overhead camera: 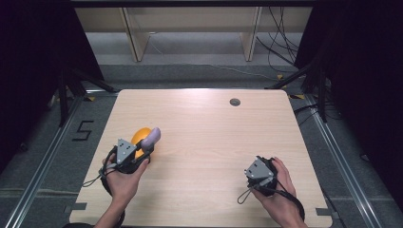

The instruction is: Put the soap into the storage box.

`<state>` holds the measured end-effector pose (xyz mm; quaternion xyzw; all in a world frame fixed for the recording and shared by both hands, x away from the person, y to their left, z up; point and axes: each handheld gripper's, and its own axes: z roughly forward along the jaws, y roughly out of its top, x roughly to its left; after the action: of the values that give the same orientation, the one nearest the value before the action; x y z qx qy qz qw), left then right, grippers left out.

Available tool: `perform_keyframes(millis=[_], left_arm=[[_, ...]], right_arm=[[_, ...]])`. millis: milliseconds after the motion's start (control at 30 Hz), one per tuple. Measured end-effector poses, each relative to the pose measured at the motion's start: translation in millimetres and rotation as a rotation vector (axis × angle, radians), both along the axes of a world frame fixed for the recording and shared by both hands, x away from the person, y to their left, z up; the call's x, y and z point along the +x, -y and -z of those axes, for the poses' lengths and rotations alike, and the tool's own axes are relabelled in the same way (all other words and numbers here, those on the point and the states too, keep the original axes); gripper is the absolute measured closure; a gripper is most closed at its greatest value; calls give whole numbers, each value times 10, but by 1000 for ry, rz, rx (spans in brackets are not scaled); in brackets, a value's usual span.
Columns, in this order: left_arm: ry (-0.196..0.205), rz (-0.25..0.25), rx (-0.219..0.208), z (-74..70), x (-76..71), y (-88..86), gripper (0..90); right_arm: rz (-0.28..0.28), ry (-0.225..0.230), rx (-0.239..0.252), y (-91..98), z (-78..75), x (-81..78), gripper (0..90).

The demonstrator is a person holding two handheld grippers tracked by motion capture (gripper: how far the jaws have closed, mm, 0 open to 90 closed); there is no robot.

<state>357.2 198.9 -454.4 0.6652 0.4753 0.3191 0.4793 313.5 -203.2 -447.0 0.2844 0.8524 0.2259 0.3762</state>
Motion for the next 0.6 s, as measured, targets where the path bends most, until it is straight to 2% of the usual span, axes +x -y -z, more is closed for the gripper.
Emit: perform_keyframes(millis=[100, 167, 267, 300, 400, 600], left_arm=[[12, -24, 8, -14, 17, -20, 589], [19, -63, 1, -23, 35, -45, 589], [31, -78, 3, -31, 46, -71, 589], [41, -105, -18, -38, 58, -91, 588], [69, -155, -34, -38, 69, -133, 589], [84, -206, -46, 4, 113, -172, 588]], right_arm=[[-16, -17, -6, 9, 7, 8, 387], [-14, -15, -1, 7, 11, 8, 386], [-20, -21, -2, 8, 6, 6, 386], [-20, -22, -2, 7, 6, 6, 386], [-19, -17, -1, 9, 13, 10, 386], [-20, -29, 1, 15, 14, 13, 386]])
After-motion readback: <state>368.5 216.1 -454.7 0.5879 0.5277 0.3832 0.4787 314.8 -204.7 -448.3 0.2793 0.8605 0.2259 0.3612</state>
